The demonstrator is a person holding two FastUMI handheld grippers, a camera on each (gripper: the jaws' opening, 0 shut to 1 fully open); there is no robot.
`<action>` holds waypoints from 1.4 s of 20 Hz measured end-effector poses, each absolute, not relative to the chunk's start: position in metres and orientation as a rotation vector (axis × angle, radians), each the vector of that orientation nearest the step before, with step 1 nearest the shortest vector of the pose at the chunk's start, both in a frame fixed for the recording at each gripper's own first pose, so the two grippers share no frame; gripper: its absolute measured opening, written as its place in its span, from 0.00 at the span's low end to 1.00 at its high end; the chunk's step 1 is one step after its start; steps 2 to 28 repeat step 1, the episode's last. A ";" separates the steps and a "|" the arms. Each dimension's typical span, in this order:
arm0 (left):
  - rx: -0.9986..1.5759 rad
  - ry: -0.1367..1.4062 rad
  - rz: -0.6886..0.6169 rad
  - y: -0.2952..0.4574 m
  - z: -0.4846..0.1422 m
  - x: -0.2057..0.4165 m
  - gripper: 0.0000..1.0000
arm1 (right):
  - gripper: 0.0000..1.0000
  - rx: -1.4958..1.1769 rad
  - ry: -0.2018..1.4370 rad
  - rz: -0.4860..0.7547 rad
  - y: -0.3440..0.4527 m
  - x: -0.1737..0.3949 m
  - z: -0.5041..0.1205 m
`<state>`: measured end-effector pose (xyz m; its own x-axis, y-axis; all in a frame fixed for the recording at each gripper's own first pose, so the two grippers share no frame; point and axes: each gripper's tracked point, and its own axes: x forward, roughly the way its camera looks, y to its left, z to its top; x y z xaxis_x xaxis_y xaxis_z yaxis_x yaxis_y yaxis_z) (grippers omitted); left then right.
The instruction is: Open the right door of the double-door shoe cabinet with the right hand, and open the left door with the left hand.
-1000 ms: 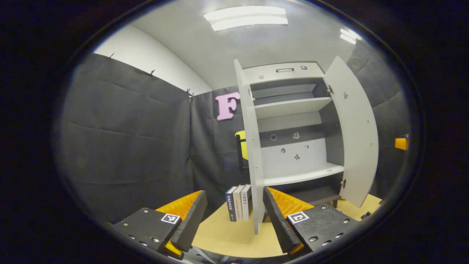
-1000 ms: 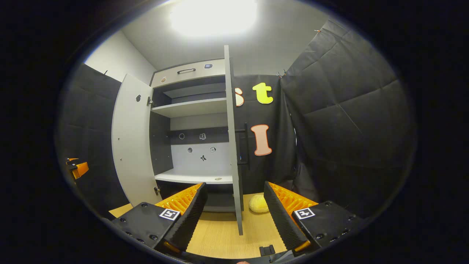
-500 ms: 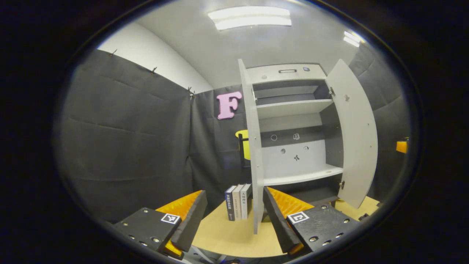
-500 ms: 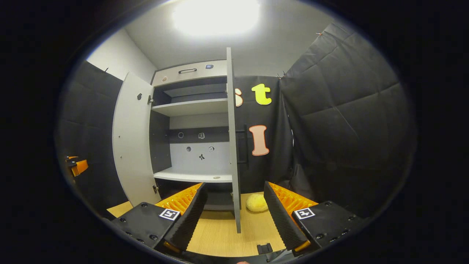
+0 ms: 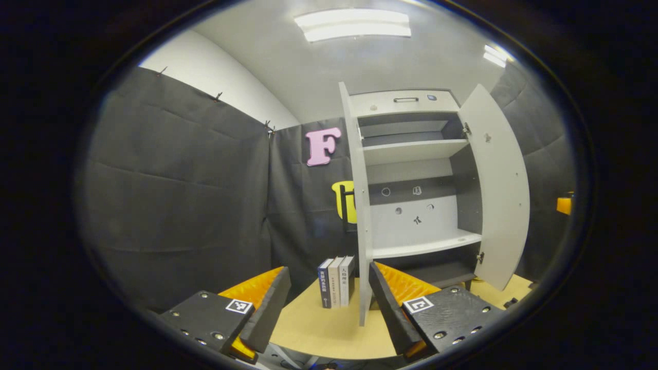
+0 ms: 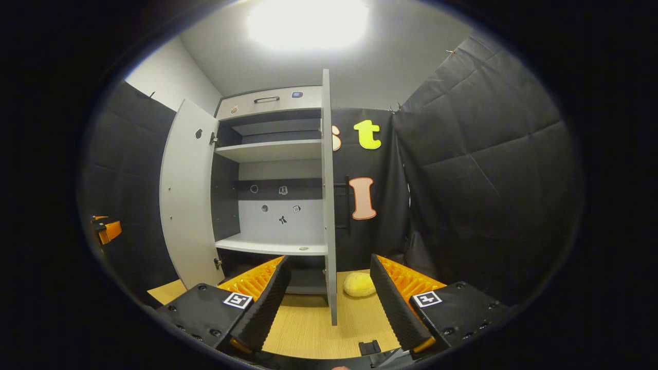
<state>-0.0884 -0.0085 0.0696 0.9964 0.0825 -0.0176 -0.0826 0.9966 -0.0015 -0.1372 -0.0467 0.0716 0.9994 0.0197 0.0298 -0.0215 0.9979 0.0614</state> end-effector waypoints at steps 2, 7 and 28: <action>0.000 0.018 0.085 -0.006 0.069 -0.088 0.89 | 0.97 0.058 -0.030 0.021 -0.046 -0.136 0.072; 0.000 0.018 0.085 -0.006 0.069 -0.088 0.89 | 0.97 0.058 -0.030 0.021 -0.046 -0.136 0.072; 0.000 0.018 0.085 -0.006 0.069 -0.088 0.89 | 0.97 0.058 -0.030 0.021 -0.046 -0.136 0.072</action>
